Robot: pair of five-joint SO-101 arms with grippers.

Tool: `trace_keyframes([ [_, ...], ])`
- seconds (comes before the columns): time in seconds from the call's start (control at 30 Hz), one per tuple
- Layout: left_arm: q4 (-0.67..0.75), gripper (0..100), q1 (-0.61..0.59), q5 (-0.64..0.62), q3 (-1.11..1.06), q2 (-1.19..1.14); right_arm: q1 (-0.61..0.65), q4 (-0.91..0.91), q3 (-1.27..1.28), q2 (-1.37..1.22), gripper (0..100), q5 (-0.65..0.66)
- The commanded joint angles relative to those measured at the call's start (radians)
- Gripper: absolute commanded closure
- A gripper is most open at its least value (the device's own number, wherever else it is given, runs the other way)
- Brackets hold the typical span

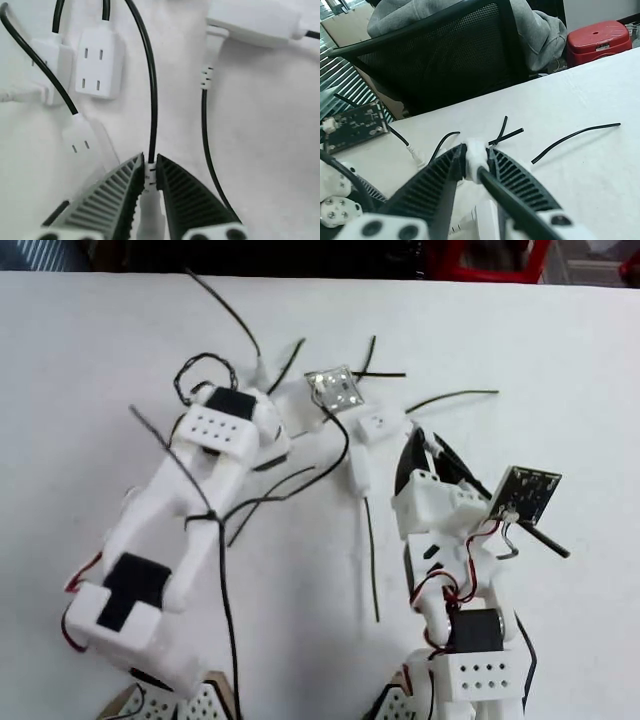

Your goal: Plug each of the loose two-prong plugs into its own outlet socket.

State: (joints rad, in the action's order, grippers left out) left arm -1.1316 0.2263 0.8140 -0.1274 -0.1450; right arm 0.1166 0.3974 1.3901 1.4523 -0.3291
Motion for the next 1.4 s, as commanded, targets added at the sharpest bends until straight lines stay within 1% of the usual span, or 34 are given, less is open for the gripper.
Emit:
trace_keyframes([
  [0.0,-0.152,96,0.004,0.009,0.008,0.157,0.007,-0.022,-0.009,0.007,98.1,0.011],
  [0.07,-0.209,92,0.016,0.009,-0.012,0.191,0.007,-0.022,-0.009,0.007,98.1,0.011],
  [0.13,-0.213,87,0.035,0.006,-0.06,0.232,0.005,-0.022,-0.009,0.007,98.1,0.011],
  [0.2,-0.176,83,0.041,0.003,-0.126,0.278,0.004,-0.022,-0.009,0.007,98.1,0.011],
  [0.27,-0.104,80,0.041,0.003,-0.203,0.332,0.001,-0.022,-0.009,0.007,98.1,0.011],
  [0.37,0.028,78,0.041,-0.002,-0.33,0.418,-0.001,-0.022,-0.009,0.007,98.1,0.011],
  [0.43,0.149,77,0.042,-0.057,-0.413,0.463,-0.004,-0.022,-0.009,0.007,98.1,0.011],
  [0.53,0.374,76,0.035,-0.17,-0.534,0.503,-0.013,-0.022,-0.009,0.007,98.1,0.009],
  [0.6,0.522,75,0.025,-0.212,-0.6,0.504,-0.022,-0.024,-0.009,0.007,98.1,0.009],
  [0.67,0.635,74,0.001,-0.224,-0.647,0.493,-0.024,-0.024,-0.009,0.007,98.1,0.009],
  [0.73,0.704,75,-0.019,-0.226,-0.664,0.473,-0.024,-0.024,-0.009,0.007,98.1,0.009],
  [0.87,0.766,75,-0.073,-0.227,-0.64,0.403,-0.019,-0.024,-0.009,0.007,98.1,0.009],
  [0.97,0.784,75,-0.107,-0.227,-0.571,0.314,-0.018,-0.024,-0.009,0.007,98.1,0.009],
  [1.2,0.779,75,-0.122,-0.222,-0.284,-0.007,-0.016,-0.024,-0.009,0.007,98.1,0.009],
  [1.37,0.778,74,-0.116,-0.216,-0.092,-0.18,-0.016,-0.024,-0.009,0.005,98.1,0.009],
])
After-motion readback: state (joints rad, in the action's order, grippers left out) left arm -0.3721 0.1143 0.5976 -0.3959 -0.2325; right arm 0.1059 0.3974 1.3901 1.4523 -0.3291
